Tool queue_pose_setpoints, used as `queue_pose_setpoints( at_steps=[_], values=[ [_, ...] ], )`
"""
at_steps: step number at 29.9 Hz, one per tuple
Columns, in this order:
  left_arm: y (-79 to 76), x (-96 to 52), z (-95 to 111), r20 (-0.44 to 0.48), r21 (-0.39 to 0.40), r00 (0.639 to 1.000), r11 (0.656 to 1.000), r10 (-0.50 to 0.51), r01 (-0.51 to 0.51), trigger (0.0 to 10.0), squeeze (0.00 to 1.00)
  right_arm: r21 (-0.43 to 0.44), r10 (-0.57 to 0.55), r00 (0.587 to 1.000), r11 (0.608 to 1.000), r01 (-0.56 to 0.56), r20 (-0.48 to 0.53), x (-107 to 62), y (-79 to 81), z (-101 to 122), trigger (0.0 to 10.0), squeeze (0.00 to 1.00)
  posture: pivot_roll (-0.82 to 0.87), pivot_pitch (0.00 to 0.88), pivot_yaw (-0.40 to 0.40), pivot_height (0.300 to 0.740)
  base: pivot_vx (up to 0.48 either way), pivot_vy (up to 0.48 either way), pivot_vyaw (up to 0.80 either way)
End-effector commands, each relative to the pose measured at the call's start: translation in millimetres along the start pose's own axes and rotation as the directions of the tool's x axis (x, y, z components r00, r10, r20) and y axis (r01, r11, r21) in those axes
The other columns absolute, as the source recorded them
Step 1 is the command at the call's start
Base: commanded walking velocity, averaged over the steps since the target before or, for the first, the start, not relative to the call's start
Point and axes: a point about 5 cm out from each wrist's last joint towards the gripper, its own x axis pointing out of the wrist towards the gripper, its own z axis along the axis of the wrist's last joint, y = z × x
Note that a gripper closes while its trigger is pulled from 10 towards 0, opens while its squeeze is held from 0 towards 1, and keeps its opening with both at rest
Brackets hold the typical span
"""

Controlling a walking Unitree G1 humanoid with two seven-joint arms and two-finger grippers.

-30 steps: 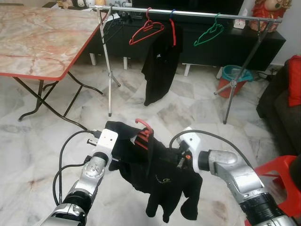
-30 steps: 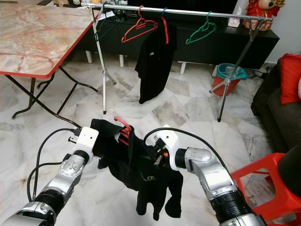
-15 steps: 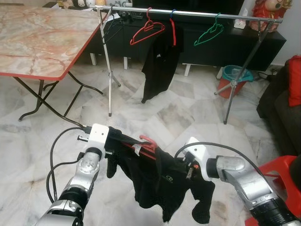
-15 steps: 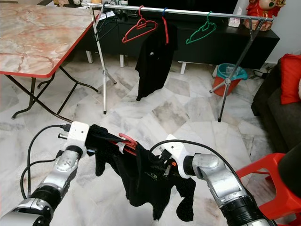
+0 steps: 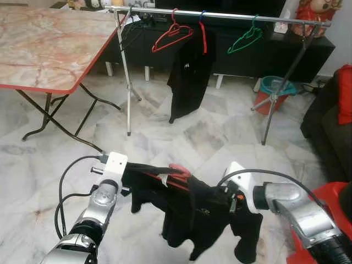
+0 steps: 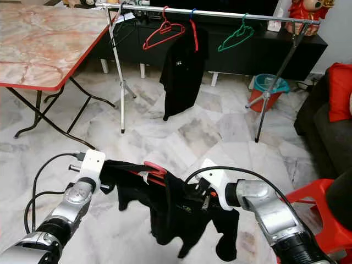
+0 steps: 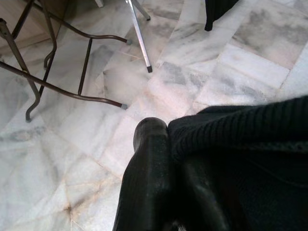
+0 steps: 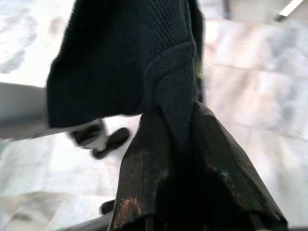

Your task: Hang hanger

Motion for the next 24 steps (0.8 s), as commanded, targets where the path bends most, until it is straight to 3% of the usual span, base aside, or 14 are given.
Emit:
queue_pose_setpoints(
  at_steps=[1, 4, 6, 10, 13, 15, 16, 17, 18, 19, 20, 21, 22, 24],
  values=[
    [12.1, -2.1, -12, -0.058, -0.004, 0.997, 0.999, 0.053, -0.053, 0.0, 0.00, -0.012, 0.018, 1.000, 1.000, -0.018, 0.018, -15.7, 0.2, 3, 10.0, 0.00, 0.00, 0.098, -0.082, 0.740, 0.000, 0.000, 0.00],
    [12.0, -1.8, -11, -0.058, -0.003, 0.997, 0.999, 0.053, -0.053, 0.0, 0.00, -0.016, 0.043, 0.999, 0.999, -0.043, 0.020, -16.5, 3.3, 3, 10.0, 0.00, 0.00, 0.099, -0.083, 0.740, 0.000, 0.000, 0.00],
    [13.1, -1.2, -9, -0.049, -0.014, 0.997, 0.998, 0.060, -0.061, 0.0, 0.00, -0.012, 0.125, 0.991, 0.992, -0.125, 0.049, -20.6, 12.2, 6, 10.0, 0.00, 0.00, 0.099, -0.081, 0.740, 0.000, 0.000, 0.00],
    [13.4, -0.7, -9, -0.053, -0.025, 0.997, 0.998, 0.048, -0.049, 0.0, 0.00, -0.025, 0.138, 0.990, 0.990, -0.137, 0.041, -24.1, 13.2, 4, 10.0, 0.00, 0.00, 0.100, -0.081, 0.740, 0.000, 0.000, 0.00],
    [-1.7, -3.0, -16, -0.083, -0.081, 0.992, 0.993, -0.091, 0.084, 0.0, 0.00, 0.005, 0.100, 0.991, 0.995, -0.101, 0.083, -25.8, 8.3, 5, 10.0, 0.00, 0.00, 0.103, -0.080, 0.740, 0.000, 0.000, 0.00],
    [-18.5, -6.9, -21, -0.099, -0.078, 0.970, 0.974, -0.221, 0.214, 0.0, 0.00, 0.022, 0.091, 0.990, 0.995, -0.094, 0.111, -25.0, 7.7, 7, 10.0, 0.00, 0.00, 0.104, -0.079, 0.740, 0.000, 0.000, 0.00],
    [-33.5, -12.0, -27, -0.115, -0.059, 0.936, 0.943, -0.332, 0.327, 1.1, 0.00, 0.032, 0.083, 0.989, 0.996, -0.087, 0.124, -22.4, 7.6, 7, 10.0, 0.00, 0.00, 0.103, -0.077, 0.740, 0.000, 0.000, 0.00],
    [-41.4, -15.2, -29, -0.117, -0.068, 0.917, 0.924, -0.381, 0.375, 4.2, 0.00, 0.037, 0.066, 0.991, 0.997, -0.071, 0.118, -19.5, 7.0, 6, 10.0, 0.00, 0.00, 0.104, -0.077, 0.740, 0.000, 0.000, 0.00],
    [-45.8, -17.2, -30, -0.116, -0.077, 0.906, 0.913, -0.407, 0.401, 4.2, 0.00, 0.038, 0.055, 0.992, 0.997, -0.060, 0.113, -17.5, 6.7, 5, 10.0, 0.00, 0.00, 0.105, -0.076, 0.740, 0.000, 0.000, 0.00],
    [-50.5, -19.3, -31, -0.115, -0.072, 0.894, 0.901, -0.433, 0.427, 10.0, 0.00, 0.045, 0.046, 0.993, 0.998, -0.052, 0.113, -15.0, 6.9, 3, 10.0, 0.00, 0.00, 0.105, -0.076, 0.740, 0.000, 0.000, 0.00],
    [-53.5, -21.0, -33, -0.116, -0.060, 0.887, 0.895, -0.447, 0.443, 10.0, 0.00, 0.052, 0.043, 0.992, 0.997, -0.049, 0.119, -12.7, 7.8, 3, 10.0, 0.00, 0.00, 0.107, -0.075, 0.740, 0.000, 0.000, 0.00],
    [-54.7, -21.9, -33, -0.114, -0.050, 0.887, 0.894, -0.448, 0.445, 10.0, 0.73, 0.060, 0.041, 0.991, 0.997, -0.049, 0.131, -10.1, 9.3, 3, 10.0, 0.00, 0.00, 0.107, -0.074, 0.740, 0.000, 0.000, 0.00],
    [-53.7, -21.4, -32, -0.105, -0.063, 0.894, 0.900, -0.436, 0.432, 10.0, 1.00, 0.065, 0.039, 0.990, 0.997, -0.048, 0.135, -8.9, 9.7, 3, 10.0, 0.00, 0.00, 0.107, -0.074, 0.740, 0.000, 0.000, 0.00],
    [-51.8, -20.4, -31, -0.097, -0.083, 0.902, 0.907, -0.420, 0.413, 10.0, 1.00, 0.073, 0.042, 0.989, 0.996, -0.052, 0.143, -7.1, 10.9, 4, 10.0, 0.00, 0.00, 0.108, -0.074, 0.740, 0.000, 0.000, 0.00]
  ],
)
